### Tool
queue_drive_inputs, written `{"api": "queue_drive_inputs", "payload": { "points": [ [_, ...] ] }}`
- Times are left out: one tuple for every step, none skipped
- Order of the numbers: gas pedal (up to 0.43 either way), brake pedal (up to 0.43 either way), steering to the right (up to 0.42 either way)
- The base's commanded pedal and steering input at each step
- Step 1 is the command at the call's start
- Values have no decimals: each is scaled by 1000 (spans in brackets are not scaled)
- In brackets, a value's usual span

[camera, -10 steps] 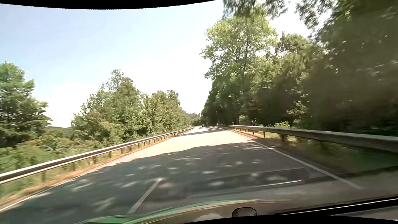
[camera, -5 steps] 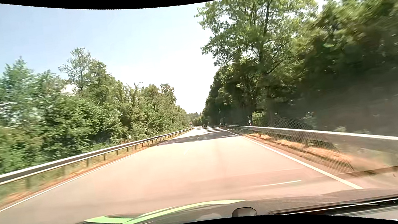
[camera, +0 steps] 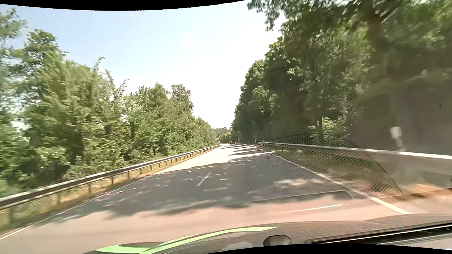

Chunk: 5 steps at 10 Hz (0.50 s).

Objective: Follow the waypoints while adhering to traffic rules and regulations

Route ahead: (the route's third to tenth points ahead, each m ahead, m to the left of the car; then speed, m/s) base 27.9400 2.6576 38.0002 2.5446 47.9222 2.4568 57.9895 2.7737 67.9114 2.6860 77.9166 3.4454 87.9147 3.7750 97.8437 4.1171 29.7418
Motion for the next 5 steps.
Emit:
{"api": "queue_drive_inputs", "payload": {
  "points": [
    [311, 0, -6],
    [311, 0, -5],
    [268, 0, -6],
    [248, 0, -6],
    [248, 0, -6]
  ]
}}
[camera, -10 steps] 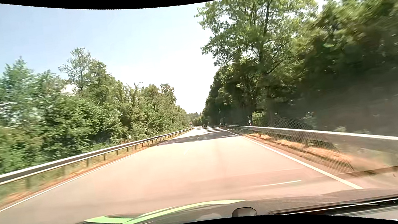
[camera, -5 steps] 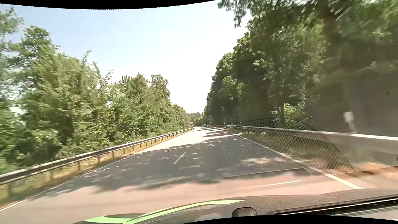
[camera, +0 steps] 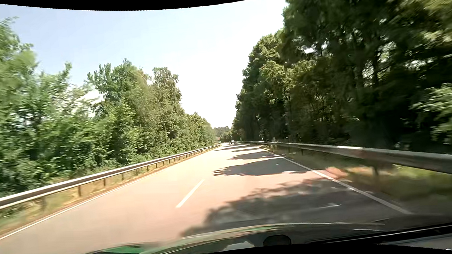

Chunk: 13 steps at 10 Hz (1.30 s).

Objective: Follow the waypoints while adhering to traffic rules and regulations

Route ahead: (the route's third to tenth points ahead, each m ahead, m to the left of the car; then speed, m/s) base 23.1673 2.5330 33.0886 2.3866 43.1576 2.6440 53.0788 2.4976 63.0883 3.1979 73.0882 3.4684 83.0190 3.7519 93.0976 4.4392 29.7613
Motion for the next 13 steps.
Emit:
{"api": "queue_drive_inputs", "payload": {
  "points": [
    [260, 0, -6],
    [268, 0, -6],
    [280, 0, -5],
    [287, 0, -6],
    [287, 0, -6],
    [287, 0, -5],
    [268, 0, -6],
    [260, 0, -6],
    [260, 0, -6],
    [260, 0, -6],
    [260, 0, -6],
    [260, 0, -6],
    [248, 0, -6]
  ]
}}
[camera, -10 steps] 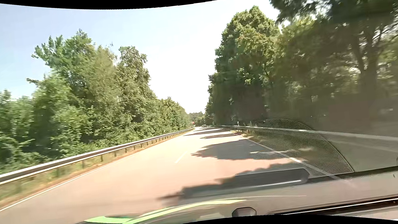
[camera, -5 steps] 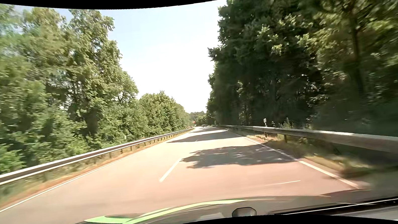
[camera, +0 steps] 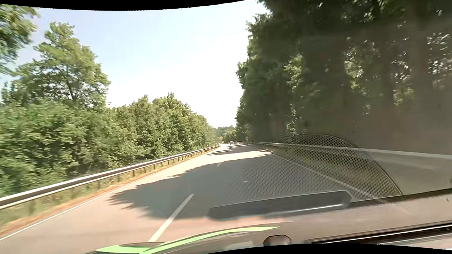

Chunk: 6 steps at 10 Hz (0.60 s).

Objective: Follow the waypoints while adhering to traffic rules and regulations

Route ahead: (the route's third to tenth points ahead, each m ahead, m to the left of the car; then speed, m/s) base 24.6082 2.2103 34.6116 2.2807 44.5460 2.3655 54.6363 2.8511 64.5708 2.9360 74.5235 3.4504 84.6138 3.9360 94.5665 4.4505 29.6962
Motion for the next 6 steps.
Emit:
{"api": "queue_drive_inputs", "payload": {
  "points": [
    [248, 0, -6],
    [248, 0, -5],
    [248, 0, -5],
    [260, 0, -6],
    [260, 0, -6],
    [260, 0, -6]
  ]
}}
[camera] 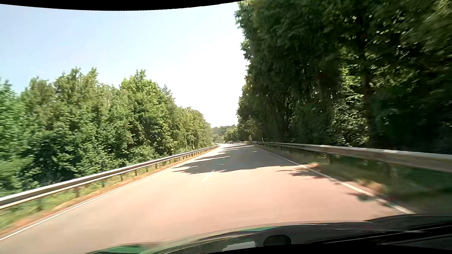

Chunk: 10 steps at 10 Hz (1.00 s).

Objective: Follow the waypoints while adhering to traffic rules and regulations

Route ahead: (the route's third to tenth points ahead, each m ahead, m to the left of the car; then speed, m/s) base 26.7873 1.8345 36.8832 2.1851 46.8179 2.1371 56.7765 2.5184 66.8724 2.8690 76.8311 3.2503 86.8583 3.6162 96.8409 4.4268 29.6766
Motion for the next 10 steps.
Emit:
{"api": "queue_drive_inputs", "payload": {
  "points": [
    [260, 0, -6],
    [260, 0, -6],
    [268, 0, -6],
    [268, 0, -5],
    [268, 0, -6],
    [260, 0, -6],
    [240, 0, -6],
    [240, 0, -6],
    [240, 0, -6],
    [240, 0, -6]
  ]
}}
